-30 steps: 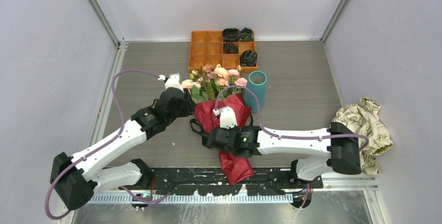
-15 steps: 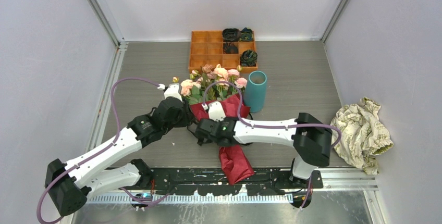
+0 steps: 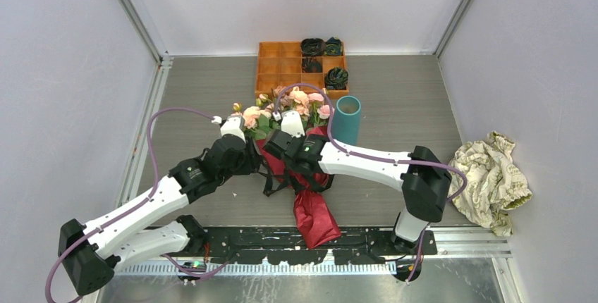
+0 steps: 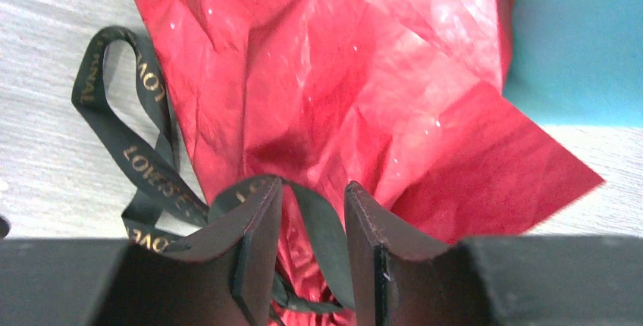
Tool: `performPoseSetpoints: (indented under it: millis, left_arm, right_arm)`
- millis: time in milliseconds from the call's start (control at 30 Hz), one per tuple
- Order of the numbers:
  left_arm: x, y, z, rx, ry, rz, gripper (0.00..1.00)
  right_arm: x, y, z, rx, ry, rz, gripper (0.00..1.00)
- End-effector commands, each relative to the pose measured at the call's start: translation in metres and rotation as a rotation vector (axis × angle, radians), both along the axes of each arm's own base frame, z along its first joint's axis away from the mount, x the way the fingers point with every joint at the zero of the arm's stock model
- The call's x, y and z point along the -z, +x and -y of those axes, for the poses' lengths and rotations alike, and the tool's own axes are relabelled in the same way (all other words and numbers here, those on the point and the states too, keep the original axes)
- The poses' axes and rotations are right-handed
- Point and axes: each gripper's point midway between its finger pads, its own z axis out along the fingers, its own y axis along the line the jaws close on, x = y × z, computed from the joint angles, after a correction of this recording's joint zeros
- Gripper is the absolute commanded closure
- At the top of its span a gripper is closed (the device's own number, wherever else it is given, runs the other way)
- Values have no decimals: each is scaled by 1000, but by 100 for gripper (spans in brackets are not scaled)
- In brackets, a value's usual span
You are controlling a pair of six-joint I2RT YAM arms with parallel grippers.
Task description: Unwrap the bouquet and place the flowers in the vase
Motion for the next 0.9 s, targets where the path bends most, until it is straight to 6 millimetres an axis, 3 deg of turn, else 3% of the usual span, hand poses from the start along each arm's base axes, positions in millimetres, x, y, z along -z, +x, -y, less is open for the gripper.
performPoseSetpoints:
  millis: [0,133,300,533,867]
  left_arm:
    - [-6,-11,19,83,-9,37,63]
    - [4,-30,36,143,25,34,63]
    - [22,-50,64,195,64,29,64]
    - [51,-57,85,203,94,15,64]
    - [45,-58,76,164,69,24,64]
  right_arm:
    - [-36,-33,13,-18,105,30,59]
    - [-46,-65,18,-60,128,40,59]
    - [-19,-86,14,-86,121,-17,60]
    - [17,-84,20,-68,64,-19,61]
    - [45,-76,27,-63,-24,-15,64]
